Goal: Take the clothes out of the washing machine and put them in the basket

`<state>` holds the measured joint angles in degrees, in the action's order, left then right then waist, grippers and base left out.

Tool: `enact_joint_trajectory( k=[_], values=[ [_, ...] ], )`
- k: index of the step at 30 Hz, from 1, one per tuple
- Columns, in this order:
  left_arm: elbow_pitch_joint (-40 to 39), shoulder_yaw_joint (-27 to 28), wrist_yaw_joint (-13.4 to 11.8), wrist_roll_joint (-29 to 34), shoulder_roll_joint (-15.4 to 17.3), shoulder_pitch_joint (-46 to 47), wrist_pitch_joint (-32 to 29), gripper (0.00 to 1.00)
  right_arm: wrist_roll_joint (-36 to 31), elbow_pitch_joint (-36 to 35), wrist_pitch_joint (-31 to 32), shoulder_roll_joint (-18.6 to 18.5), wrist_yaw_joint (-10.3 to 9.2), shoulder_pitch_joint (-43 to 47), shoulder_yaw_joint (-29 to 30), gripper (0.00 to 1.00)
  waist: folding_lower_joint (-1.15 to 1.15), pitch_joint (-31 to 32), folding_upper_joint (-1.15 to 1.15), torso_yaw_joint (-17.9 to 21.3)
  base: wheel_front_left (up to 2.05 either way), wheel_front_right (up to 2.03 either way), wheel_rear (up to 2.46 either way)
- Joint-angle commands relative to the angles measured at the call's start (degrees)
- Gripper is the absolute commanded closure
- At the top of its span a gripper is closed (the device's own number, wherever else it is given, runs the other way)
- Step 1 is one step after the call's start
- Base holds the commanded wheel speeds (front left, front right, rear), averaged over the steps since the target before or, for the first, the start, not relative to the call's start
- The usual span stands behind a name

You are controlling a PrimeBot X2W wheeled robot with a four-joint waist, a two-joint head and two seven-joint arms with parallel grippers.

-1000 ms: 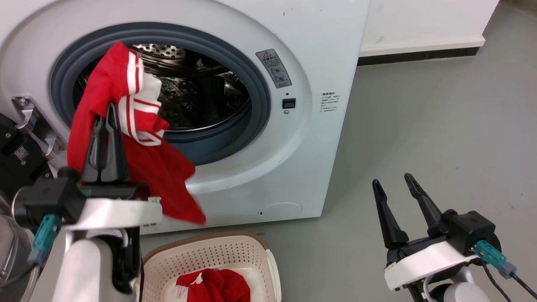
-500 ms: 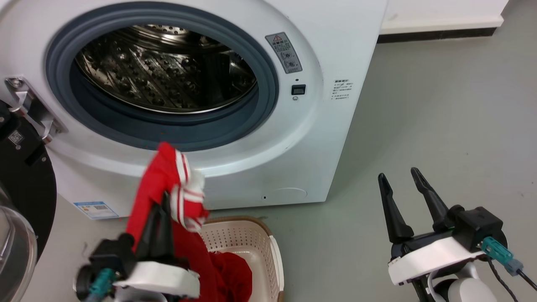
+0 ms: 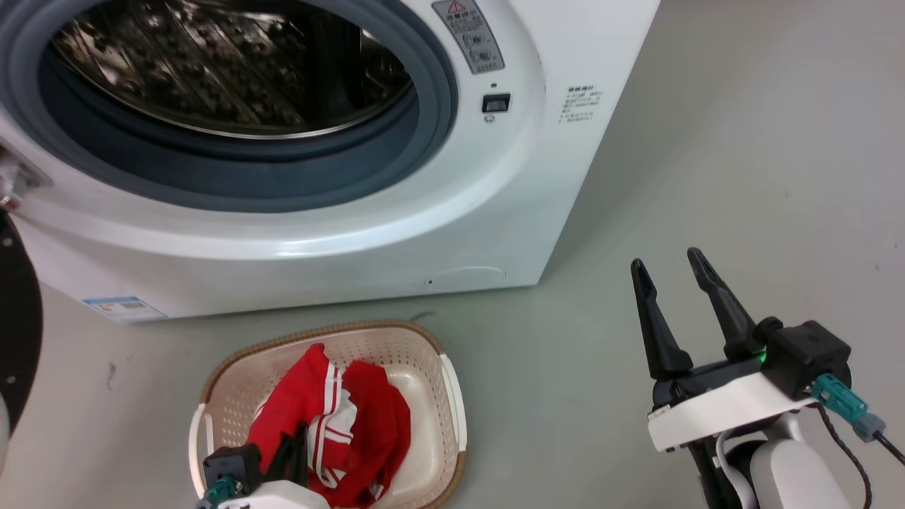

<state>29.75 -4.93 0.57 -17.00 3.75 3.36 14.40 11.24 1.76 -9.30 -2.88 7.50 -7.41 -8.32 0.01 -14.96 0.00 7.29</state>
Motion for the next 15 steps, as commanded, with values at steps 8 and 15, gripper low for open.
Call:
enact_joint_trajectory(
  k=[8, 15],
  values=[
    [20.31, 0.73, 1.88, 0.75, 3.66, 14.53, 0.79, 1.00, 0.36, -0.57, -1.37, 0.02, -0.02, -6.17, -1.46, 0.00, -0.01, -13.54, 0.00, 1.37, 0.00, 0.00, 0.00],
    [30.30, 0.56, 1.63, 1.30, 5.66, 26.70, 0.86, 1.00, 0.59, -0.16, -2.29, 0.02, -0.02, -10.46, -3.02, 0.00, -0.01, -23.20, 0.00, 2.10, 0.00, 0.00, 0.00]
  ],
)
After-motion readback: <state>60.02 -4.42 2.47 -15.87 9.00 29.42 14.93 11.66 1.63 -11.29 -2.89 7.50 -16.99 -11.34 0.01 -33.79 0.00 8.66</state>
